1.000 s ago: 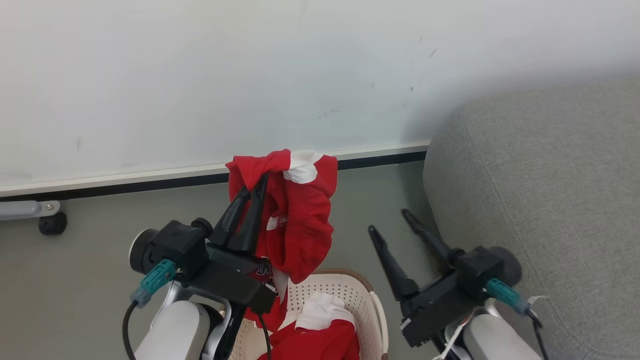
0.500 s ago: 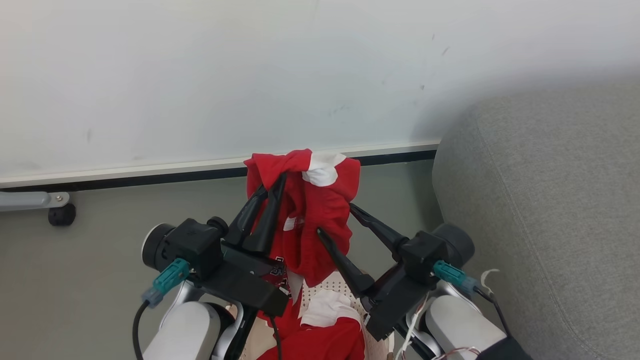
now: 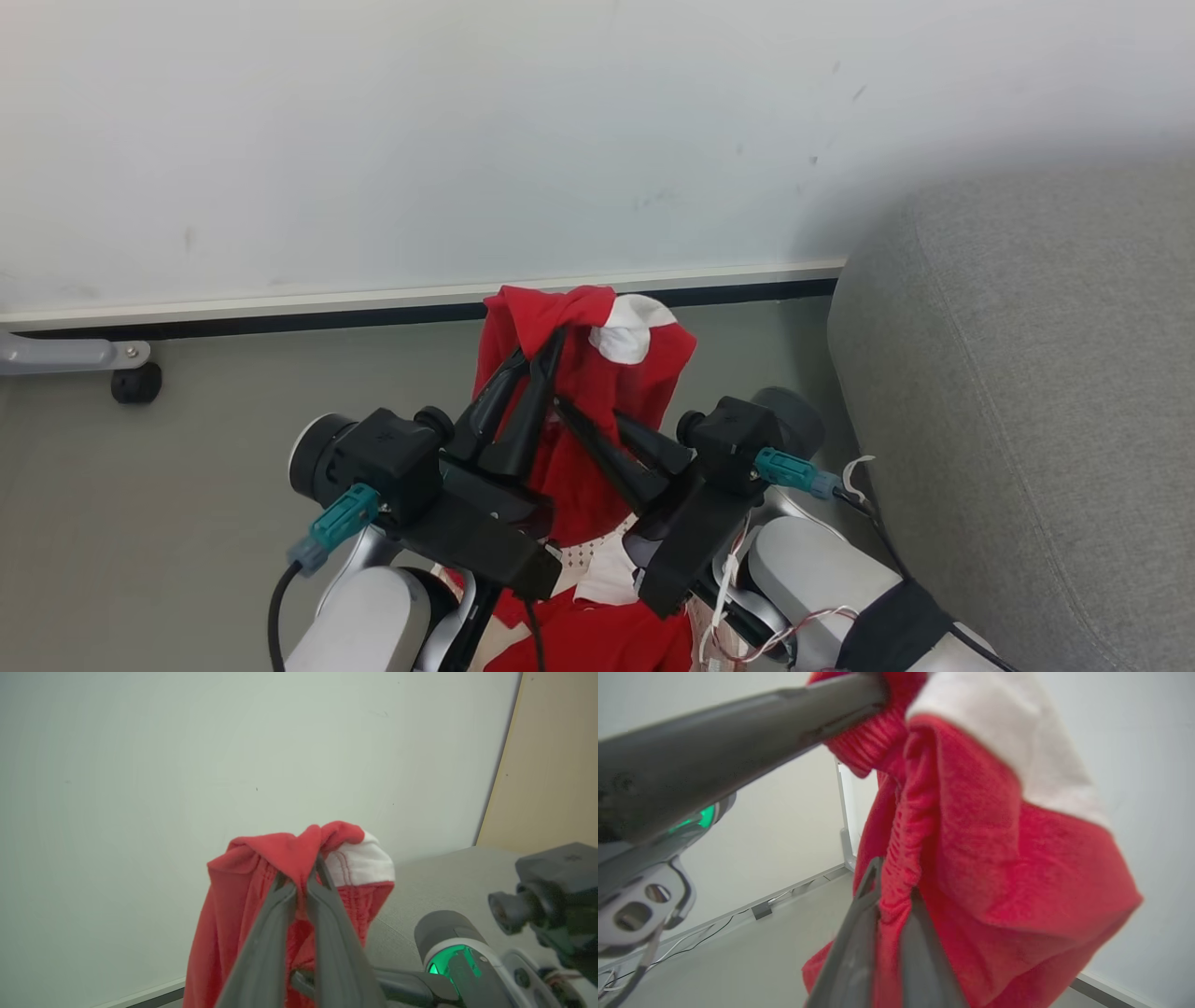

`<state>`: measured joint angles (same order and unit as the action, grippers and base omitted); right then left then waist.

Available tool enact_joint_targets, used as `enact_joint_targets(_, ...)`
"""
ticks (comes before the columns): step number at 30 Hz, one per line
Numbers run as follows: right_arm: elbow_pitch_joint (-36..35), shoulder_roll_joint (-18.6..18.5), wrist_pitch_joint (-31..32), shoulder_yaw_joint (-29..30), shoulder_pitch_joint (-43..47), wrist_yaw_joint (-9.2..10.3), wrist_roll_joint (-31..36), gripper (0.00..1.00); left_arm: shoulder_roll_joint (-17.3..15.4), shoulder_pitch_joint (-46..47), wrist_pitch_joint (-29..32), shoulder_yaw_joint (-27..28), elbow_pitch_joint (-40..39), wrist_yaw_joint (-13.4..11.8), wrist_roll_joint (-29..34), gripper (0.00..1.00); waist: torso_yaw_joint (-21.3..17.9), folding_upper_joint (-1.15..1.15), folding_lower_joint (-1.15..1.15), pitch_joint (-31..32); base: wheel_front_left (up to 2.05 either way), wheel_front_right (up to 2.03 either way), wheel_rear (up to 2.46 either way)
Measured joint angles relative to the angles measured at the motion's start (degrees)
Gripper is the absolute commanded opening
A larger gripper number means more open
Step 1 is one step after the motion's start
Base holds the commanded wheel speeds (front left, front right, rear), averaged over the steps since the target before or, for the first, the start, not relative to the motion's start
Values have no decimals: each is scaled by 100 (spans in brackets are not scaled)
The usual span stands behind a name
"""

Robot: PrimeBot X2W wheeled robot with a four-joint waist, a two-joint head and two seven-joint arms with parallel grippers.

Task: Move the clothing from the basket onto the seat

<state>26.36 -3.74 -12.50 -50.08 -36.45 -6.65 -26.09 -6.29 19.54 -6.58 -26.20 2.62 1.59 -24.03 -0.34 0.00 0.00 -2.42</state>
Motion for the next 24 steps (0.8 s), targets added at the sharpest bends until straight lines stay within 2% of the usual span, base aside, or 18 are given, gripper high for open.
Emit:
enact_joint_targets(14, 304, -1, -70, -382, -442, 213, -727, 0, -41, 0, 93, 19, -91, -3, -1, 0, 16, 0, 0, -49, 0, 0, 0)
enact_joint_targets(15, 332, -1, -73, -392, -461, 214, -750, 0, -47, 0, 94, 20, -92, -3, -1, 15, 11, 0, 0, -49, 0, 0, 0)
enact_joint_targets(17, 375, -1, -81, -399, -495, 218, -795, 0, -77, 0, 103, 20, -94, -2, -1, 66, 0, 0, 0, -49, 0, 0, 0)
enact_joint_targets(18, 396, -1, -109, -396, -517, 219, -834, 0, -91, 0, 126, 20, -94, -2, -1, 66, -6, 0, 0, -49, 0, 0, 0)
enact_joint_targets(19, 413, -1, -122, -388, -536, 220, -853, 0, -98, 0, 142, 21, -96, -2, 0, 100, -12, 0, 0, -49, 0, 0, 0)
enact_joint_targets(24, 632, -1, -127, -274, -607, 268, -965, 0, -207, -5, 198, -8, -116, 2, 32, 100, -57, 0, 0, -51, 0, 0, 0)
